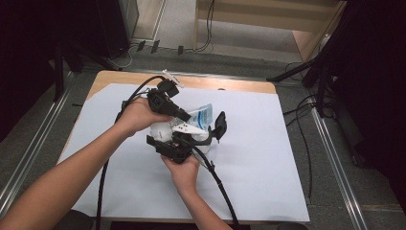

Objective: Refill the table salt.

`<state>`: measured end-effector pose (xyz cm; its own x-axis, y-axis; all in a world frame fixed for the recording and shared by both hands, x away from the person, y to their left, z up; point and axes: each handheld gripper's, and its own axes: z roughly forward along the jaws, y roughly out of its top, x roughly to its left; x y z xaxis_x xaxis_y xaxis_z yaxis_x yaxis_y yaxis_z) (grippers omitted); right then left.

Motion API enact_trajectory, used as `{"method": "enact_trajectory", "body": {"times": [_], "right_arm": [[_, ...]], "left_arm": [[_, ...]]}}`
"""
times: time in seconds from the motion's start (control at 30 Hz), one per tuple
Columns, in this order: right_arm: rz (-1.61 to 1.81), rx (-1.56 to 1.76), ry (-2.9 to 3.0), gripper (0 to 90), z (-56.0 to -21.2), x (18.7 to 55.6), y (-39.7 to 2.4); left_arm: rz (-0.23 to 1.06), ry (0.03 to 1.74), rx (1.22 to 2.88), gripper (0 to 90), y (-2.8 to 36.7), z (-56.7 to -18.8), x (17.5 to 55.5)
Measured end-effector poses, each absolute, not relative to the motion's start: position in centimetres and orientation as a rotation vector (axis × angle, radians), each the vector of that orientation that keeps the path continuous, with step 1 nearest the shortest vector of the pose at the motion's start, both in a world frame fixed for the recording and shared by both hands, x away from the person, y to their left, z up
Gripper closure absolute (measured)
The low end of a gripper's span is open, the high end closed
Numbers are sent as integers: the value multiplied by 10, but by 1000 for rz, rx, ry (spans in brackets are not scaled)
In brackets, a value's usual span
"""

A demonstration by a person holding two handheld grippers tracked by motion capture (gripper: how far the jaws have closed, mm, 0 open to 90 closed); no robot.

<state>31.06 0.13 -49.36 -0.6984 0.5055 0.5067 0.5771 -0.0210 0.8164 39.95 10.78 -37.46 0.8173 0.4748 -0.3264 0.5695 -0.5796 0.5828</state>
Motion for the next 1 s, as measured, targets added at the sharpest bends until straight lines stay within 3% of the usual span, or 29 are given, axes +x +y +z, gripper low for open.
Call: {"method": "enact_trajectory", "body": {"times": [1.0], "right_arm": [[-1845, -1191, -2134, 629, -493, 311, 0]], "left_arm": [[-176, 760, 2301, 849, 105, -374, 400]]}}
